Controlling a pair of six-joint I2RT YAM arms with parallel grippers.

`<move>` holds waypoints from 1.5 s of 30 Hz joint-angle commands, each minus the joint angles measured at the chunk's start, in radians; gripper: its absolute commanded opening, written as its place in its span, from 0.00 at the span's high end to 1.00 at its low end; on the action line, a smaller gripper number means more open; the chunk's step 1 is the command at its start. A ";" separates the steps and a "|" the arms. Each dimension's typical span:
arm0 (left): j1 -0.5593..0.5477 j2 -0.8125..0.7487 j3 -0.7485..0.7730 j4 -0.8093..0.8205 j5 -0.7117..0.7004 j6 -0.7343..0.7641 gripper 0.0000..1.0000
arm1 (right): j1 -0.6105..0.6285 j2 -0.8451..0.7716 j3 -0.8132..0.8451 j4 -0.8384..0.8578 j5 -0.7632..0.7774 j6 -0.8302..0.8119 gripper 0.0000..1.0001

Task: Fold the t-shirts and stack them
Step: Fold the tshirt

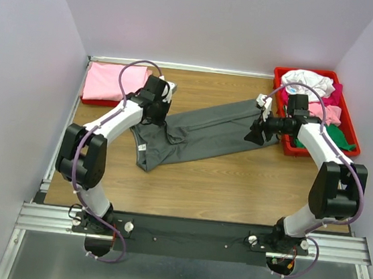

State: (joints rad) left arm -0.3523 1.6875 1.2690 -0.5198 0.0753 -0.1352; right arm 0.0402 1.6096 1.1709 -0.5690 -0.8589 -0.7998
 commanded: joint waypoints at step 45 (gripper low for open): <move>0.050 -0.142 0.022 0.069 -0.315 -0.108 0.27 | 0.507 0.030 0.038 0.017 0.368 -0.101 0.34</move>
State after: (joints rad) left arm -0.3405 1.7420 1.3647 -0.5175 -0.1741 -0.1585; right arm 0.4198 1.5997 1.1378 -0.5652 -0.6640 -0.8570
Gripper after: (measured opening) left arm 0.675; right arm 0.654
